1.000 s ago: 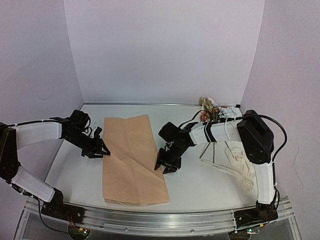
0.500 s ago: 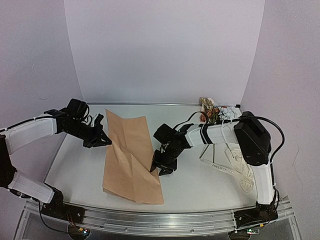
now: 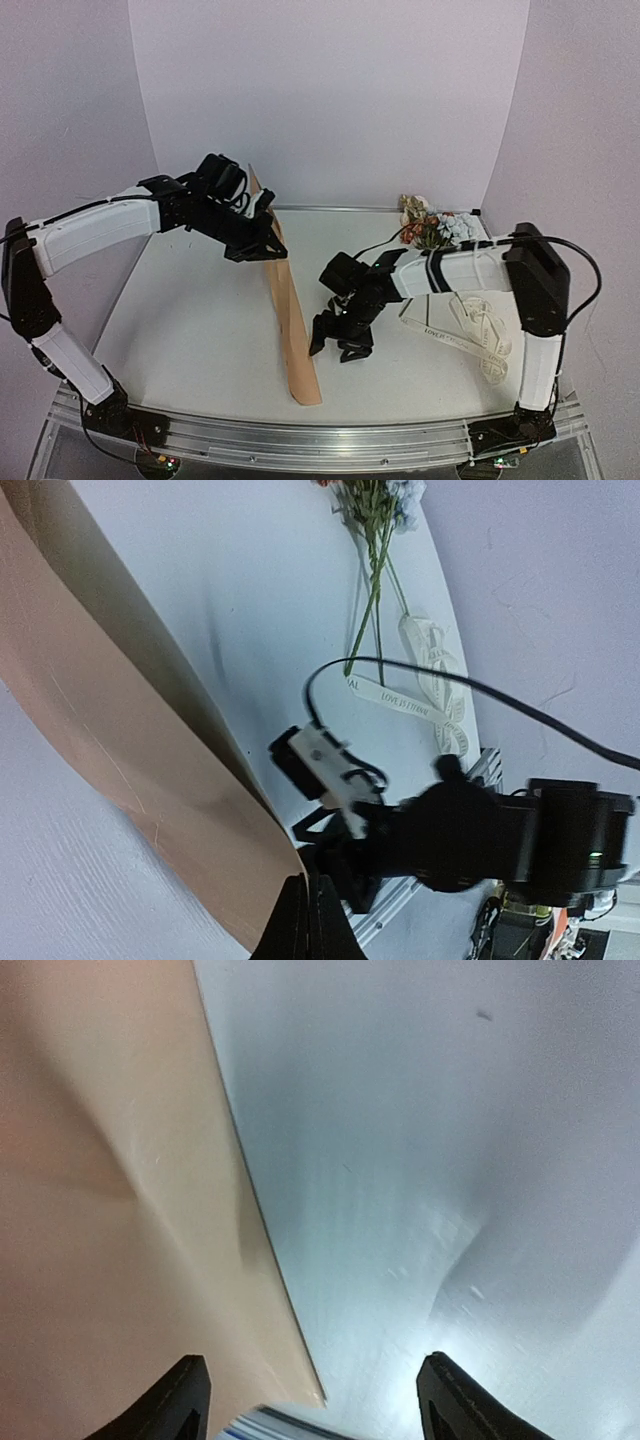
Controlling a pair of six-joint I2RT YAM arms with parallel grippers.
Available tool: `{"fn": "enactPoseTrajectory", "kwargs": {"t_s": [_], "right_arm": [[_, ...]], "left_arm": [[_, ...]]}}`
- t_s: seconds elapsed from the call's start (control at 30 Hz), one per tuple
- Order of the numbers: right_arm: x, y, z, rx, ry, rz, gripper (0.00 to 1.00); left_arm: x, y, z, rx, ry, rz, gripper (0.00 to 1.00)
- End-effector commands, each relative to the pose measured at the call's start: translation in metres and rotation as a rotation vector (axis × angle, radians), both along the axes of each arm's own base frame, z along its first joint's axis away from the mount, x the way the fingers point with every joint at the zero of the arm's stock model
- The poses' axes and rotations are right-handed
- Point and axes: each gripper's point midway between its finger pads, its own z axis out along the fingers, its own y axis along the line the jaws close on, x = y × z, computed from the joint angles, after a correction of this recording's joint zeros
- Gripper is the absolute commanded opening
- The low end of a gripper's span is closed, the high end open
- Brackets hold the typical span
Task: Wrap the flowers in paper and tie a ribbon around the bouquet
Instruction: Unfold the folded wrapping paper at the center of the board.
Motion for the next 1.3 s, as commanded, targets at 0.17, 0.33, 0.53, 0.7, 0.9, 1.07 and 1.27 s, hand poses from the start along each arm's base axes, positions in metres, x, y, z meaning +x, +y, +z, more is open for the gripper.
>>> {"fn": "enactPoseTrajectory", "kwargs": {"t_s": [0.17,0.33,0.53,0.7,0.9,1.07,1.27], "right_arm": [[0.003,-0.067,0.115,0.058,-0.309,0.082,0.85],[0.008,-0.071,0.145,0.078,-0.402,0.117,0.9],[0.011,-0.046,0.169,0.14,-0.414,0.164,0.91],[0.011,-0.04,0.182,0.161,-0.451,0.185,0.92],[0.0,-0.028,0.194,0.188,-0.453,0.265,0.9],[-0.006,-0.027,0.19,0.187,-0.454,0.343,0.94],[-0.005,-0.033,0.179,0.147,-0.493,0.437,0.93]], "left_arm": [[0.008,-0.046,-0.017,0.107,0.002,-0.022,0.0],[0.007,-0.063,-0.022,0.119,0.012,-0.047,0.0],[0.006,-0.07,-0.027,0.143,0.016,-0.049,0.0],[0.003,-0.073,-0.034,0.165,0.024,-0.056,0.0],[0.006,-0.071,-0.036,0.19,0.02,-0.035,0.0],[0.001,-0.069,-0.043,0.222,0.027,-0.05,0.0],[-0.009,-0.071,-0.036,0.219,0.019,-0.073,0.0]]}}
